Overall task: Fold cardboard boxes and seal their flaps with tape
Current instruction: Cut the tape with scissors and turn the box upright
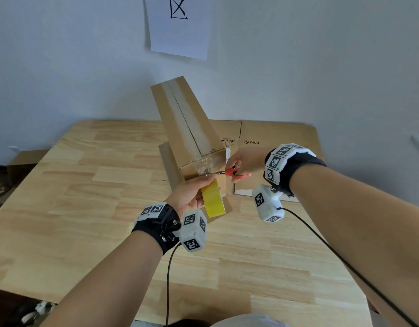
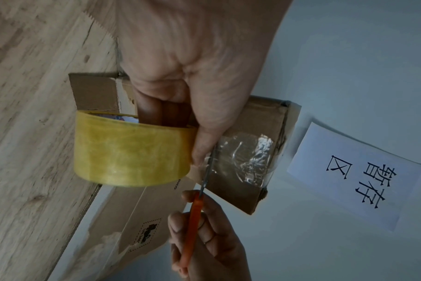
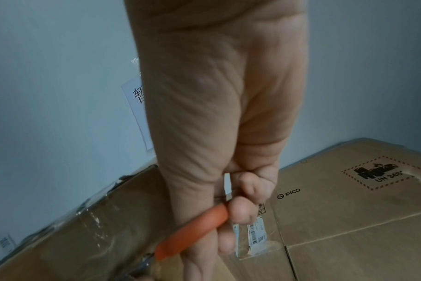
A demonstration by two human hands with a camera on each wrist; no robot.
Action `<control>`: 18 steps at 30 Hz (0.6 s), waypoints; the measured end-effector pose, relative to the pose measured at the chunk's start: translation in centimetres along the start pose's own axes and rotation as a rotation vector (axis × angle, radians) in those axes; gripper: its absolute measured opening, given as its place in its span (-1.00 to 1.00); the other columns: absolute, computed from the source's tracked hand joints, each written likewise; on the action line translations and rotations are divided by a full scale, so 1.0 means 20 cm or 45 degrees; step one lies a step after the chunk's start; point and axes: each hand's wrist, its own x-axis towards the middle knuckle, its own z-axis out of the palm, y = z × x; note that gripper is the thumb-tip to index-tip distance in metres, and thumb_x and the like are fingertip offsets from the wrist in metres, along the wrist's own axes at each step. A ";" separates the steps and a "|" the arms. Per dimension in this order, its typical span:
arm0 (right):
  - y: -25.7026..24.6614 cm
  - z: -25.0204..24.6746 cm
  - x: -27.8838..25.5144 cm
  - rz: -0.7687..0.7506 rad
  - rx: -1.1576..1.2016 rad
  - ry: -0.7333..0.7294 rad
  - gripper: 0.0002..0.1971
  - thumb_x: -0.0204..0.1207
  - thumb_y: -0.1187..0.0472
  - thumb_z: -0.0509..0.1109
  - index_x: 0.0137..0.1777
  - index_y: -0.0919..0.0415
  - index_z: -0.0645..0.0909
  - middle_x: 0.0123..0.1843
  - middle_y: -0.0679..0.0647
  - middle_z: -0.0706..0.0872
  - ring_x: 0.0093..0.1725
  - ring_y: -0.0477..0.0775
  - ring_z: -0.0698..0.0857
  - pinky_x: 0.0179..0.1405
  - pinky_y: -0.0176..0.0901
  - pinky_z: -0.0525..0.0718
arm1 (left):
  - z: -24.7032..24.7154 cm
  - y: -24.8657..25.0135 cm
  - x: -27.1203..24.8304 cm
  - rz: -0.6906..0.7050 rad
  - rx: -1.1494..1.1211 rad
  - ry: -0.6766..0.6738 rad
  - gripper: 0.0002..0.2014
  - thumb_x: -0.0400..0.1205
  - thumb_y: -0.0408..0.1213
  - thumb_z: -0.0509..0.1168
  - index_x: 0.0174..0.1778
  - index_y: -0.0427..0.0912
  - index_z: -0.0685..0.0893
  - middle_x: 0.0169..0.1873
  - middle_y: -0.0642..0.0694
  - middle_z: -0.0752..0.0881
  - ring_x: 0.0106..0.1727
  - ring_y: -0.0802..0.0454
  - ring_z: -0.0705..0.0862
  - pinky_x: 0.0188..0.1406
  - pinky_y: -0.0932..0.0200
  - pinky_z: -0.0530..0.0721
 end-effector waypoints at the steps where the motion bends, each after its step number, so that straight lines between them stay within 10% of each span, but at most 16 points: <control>1: 0.00 0.00 0.00 -0.001 0.036 0.000 -0.83 0.47 0.23 0.46 0.00 -0.04 0.73 -0.49 -0.35 0.69 -0.54 -0.37 0.56 -0.13 -0.32 0.62 | 0.00 0.00 0.00 0.003 0.007 -0.005 -0.82 0.56 -0.36 0.42 0.07 -0.26 0.74 -0.05 -0.23 0.80 -0.15 -0.04 0.82 0.01 0.01 0.77; 8: -0.03 0.01 -0.01 -0.058 -0.049 0.070 -0.78 0.45 0.11 0.49 0.09 -0.06 0.66 -0.13 -0.16 0.65 -0.03 -0.05 0.60 -0.15 -0.30 0.46 | 0.00 0.03 0.00 0.000 0.037 0.003 -0.82 0.57 -0.35 0.41 0.08 -0.25 0.73 -0.05 -0.25 0.80 -0.09 -0.06 0.80 0.21 -0.10 0.67; 14: -0.06 0.03 0.02 -0.076 -0.044 0.062 -0.63 0.44 0.04 0.50 0.25 -0.03 0.63 0.05 -0.11 0.65 0.06 -0.04 0.55 0.04 -0.22 0.46 | 0.00 0.04 0.00 -0.014 0.060 0.026 -0.92 0.58 -0.37 0.40 -0.04 -0.21 0.72 -0.20 -0.18 0.83 -0.20 0.01 0.82 -0.13 0.09 0.78; 18: -0.05 0.02 0.02 -0.069 -0.008 0.079 -0.67 0.43 0.05 0.51 0.21 -0.05 0.67 0.11 -0.06 0.71 0.11 -0.02 0.60 0.04 -0.23 0.46 | 0.00 0.05 0.00 -0.023 0.066 0.017 -0.86 0.56 -0.36 0.41 0.03 -0.25 0.72 -0.10 -0.24 0.82 -0.08 -0.06 0.81 0.17 -0.08 0.70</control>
